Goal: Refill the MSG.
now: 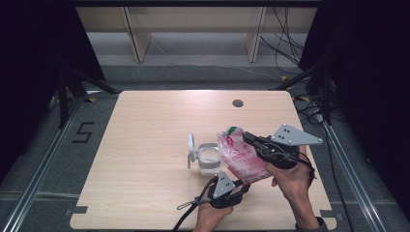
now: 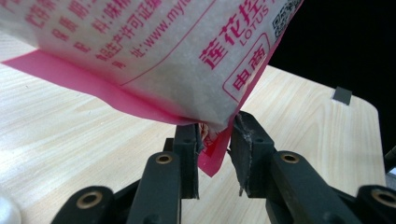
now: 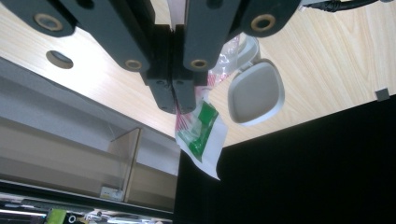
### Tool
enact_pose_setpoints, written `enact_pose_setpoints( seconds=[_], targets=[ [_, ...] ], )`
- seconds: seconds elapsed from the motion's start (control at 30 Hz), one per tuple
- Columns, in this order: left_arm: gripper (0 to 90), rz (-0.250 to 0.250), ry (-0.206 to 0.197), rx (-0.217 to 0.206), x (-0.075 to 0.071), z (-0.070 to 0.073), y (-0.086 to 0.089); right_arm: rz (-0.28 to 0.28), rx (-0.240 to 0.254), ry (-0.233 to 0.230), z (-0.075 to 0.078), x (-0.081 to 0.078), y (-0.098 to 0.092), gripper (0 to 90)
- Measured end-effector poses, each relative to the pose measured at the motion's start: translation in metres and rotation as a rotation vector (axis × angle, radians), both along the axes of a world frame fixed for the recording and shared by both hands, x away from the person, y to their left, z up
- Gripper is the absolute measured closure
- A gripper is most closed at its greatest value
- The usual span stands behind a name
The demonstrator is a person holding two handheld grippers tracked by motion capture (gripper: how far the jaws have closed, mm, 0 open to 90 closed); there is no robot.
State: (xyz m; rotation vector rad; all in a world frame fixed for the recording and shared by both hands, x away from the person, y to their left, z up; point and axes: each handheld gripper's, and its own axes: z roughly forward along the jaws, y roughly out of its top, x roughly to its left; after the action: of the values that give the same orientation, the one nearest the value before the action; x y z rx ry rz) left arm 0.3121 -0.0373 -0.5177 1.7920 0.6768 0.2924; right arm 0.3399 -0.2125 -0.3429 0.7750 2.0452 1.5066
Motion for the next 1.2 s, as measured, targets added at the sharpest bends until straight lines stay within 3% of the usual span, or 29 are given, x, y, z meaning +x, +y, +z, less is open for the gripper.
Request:
enact_pose_setpoints(
  seconds=[0.03,0.17,0.3,0.37,0.4,0.47,0.5,0.53,0.6,0.7,0.77,0.9,0.93,0.97,1.0,1.03,1.07,1.1,1.13,1.2],
  targets=[
    [71.7,-0.003,0.017,0.002,0.0,0.0,0.0,0.0,-0.006,0.0,0.0,0.0,-0.002,90.0],
    [70.7,-0.019,0.016,0.003,0.002,0.0,-0.001,0.006,-0.001,0.026,-0.002,-0.001,-0.004,90.0],
    [67.6,-0.003,0.017,0.012,0.001,0.0,-0.001,-0.005,0.004,0.031,-0.004,-0.004,-0.005,90.0],
    [66.2,-0.004,0.02,0.004,0.001,0.0,-0.001,0.005,0.002,0.017,-0.004,-0.003,-0.006,90.0],
    [66.2,0.004,0.02,0.003,0.001,0.0,-0.001,-0.011,0.002,0.033,-0.004,-0.005,-0.007,90.0],
    [65.5,-0.01,0.027,-0.003,0.002,0.0,0.0,-0.005,-0.01,0.01,-0.006,-0.004,-0.008,90.0],
    [64.4,0.001,0.031,-0.029,0.0,0.0,-0.002,-0.011,0.01,0.03,-0.007,-0.005,-0.008,90.0],
    [64.2,0.008,0.034,-0.024,-0.001,0.001,-0.002,-0.013,0.012,0.031,-0.008,-0.004,-0.01,90.0],
    [63.7,0.0,0.026,-0.047,-0.002,0.003,-0.001,-0.019,0.005,0.027,-0.009,-0.004,-0.012,90.0],
    [62.1,0.009,0.019,-0.048,-0.003,0.006,0.001,-0.011,-0.005,0.016,-0.013,-0.001,-0.014,90.0],
    [61.9,0.018,0.009,-0.03,-0.005,0.008,0.004,-0.026,-0.001,0.052,-0.016,-0.002,-0.015,90.0],
    [61.9,-0.002,-0.02,-0.043,-0.005,0.007,0.008,-0.032,0.0,0.058,-0.023,0.0,-0.016,90.0],
    [61.9,0.002,-0.022,-0.033,-0.006,0.008,0.01,-0.028,-0.005,0.034,-0.024,0.001,-0.016,90.0],
    [61.9,0.014,-0.019,-0.056,-0.006,0.007,0.009,-0.028,-0.012,0.057,-0.025,0.0,-0.017,90.0],
    [62.1,0.021,-0.007,-0.035,-0.008,0.009,0.012,-0.027,-0.01,0.059,-0.026,0.0,-0.017,90.0],
    [62.1,0.024,-0.006,-0.046,-0.009,0.009,0.012,-0.052,0.018,0.057,-0.029,-0.001,-0.016,90.0],
    [62.1,0.022,-0.015,-0.037,-0.01,0.01,0.014,-0.033,-0.006,0.059,-0.028,0.0,-0.019,90.0],
    [62.1,0.02,-0.021,-0.034,-0.011,0.01,0.016,-0.046,0.005,0.083,-0.029,-0.002,-0.02,90.0],
    [62.1,0.027,-0.016,-0.044,-0.012,0.011,0.016,-0.035,-0.007,0.051,-0.03,0.0,-0.022,90.0],
    [62.1,0.031,-0.028,-0.045,-0.013,0.012,0.02,-0.055,0.015,0.073,-0.031,-0.003,-0.025,90.0]
  ],
)
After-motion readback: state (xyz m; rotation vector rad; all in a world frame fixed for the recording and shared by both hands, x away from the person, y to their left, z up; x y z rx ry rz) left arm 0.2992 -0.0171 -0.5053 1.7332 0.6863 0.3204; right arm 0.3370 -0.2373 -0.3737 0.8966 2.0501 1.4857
